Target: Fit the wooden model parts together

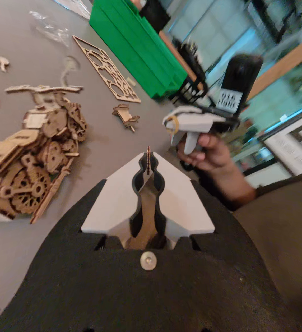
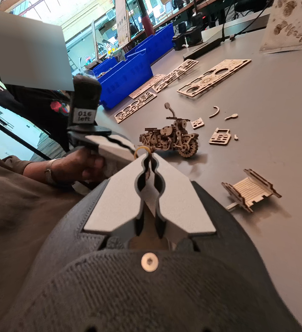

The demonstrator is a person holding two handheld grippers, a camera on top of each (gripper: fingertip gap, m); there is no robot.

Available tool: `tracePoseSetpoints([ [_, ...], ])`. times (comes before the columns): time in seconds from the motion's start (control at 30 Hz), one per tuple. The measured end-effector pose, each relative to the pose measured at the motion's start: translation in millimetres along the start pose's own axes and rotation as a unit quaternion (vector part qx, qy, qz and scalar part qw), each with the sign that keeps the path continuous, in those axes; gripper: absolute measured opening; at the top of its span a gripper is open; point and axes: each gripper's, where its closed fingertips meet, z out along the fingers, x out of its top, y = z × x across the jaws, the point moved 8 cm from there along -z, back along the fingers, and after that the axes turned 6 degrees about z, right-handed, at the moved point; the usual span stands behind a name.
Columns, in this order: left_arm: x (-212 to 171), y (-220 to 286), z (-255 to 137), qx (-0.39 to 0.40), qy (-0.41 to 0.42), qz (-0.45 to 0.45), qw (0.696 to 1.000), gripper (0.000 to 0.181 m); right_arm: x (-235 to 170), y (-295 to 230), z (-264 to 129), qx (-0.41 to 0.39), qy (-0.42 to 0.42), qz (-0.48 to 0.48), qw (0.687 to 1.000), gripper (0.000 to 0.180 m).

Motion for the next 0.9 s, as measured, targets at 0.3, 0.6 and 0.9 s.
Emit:
tracePoseSetpoints([
  [0.3, -0.8, -7.9, 0.6, -0.051, 0.06, -0.099, 0.992, 0.0, -14.4, -9.0, 20.5, -0.015, -0.03, 0.0, 0.999, 0.001],
  [0.6, -2.6, -11.6, 1.4, -0.06, 0.081, -0.145, 0.984, 0.0, -12.8, -19.4, 20.7, -0.126, -0.053, -0.164, 0.977, 0.001],
  [0.9, -5.5, -14.3, 2.5, -0.089, 0.09, -0.195, 0.973, 0.0, -13.0, -17.9, 21.2, -0.131, -0.046, -0.149, 0.979, 0.018],
])
